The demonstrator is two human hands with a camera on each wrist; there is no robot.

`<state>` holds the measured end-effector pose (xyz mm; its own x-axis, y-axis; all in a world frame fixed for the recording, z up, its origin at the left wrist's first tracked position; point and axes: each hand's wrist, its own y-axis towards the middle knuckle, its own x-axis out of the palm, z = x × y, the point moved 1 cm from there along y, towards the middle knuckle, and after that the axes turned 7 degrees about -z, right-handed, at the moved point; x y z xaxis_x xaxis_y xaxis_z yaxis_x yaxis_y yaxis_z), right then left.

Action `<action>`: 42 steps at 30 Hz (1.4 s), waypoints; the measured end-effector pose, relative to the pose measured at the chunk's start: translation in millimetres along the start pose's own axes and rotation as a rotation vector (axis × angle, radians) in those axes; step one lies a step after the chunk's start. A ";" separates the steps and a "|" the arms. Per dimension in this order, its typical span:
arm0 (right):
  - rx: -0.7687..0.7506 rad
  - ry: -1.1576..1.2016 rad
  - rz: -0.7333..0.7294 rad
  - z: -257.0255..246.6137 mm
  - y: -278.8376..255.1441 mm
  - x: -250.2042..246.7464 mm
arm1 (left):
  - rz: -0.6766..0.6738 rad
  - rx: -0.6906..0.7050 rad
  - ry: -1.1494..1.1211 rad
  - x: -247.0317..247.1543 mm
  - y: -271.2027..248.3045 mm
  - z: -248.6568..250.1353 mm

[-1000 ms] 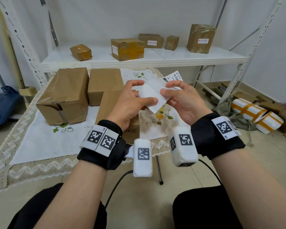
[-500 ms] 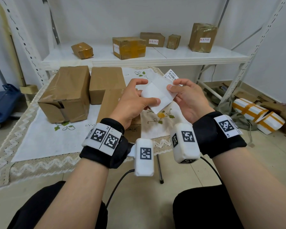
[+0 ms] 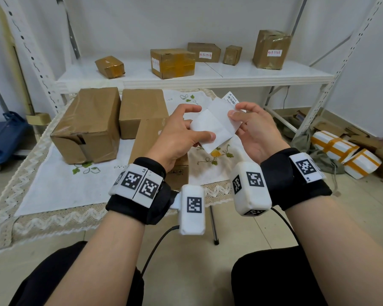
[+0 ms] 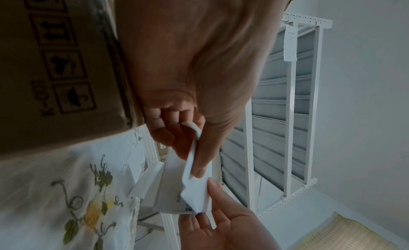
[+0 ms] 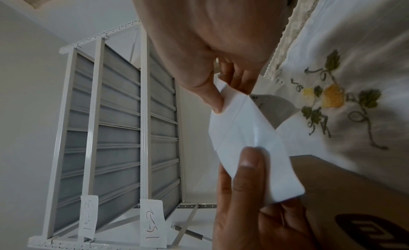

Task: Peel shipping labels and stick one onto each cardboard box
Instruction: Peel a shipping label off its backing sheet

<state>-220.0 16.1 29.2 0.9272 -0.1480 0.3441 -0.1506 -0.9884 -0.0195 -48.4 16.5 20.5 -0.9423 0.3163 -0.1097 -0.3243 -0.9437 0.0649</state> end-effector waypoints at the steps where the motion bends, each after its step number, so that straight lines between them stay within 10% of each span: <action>1: 0.004 -0.010 -0.025 -0.7 -0.6 0.8 | 0.003 0.010 0.004 -0.4 -0.6 0.4; 12: -0.025 -0.179 -0.259 -0.3 -12.0 14.8 | -0.025 0.166 0.048 -2.2 -6.5 5.5; 42: 0.027 0.060 -0.043 -1.3 -5.1 3.5 | -0.055 0.184 0.116 0.0 -4.4 5.8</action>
<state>-216.4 20.6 31.7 0.9103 -0.1042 0.4006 -0.1012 -0.9945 -0.0286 -47.5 21.2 26.0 -0.9104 0.3437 -0.2302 -0.3947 -0.8883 0.2347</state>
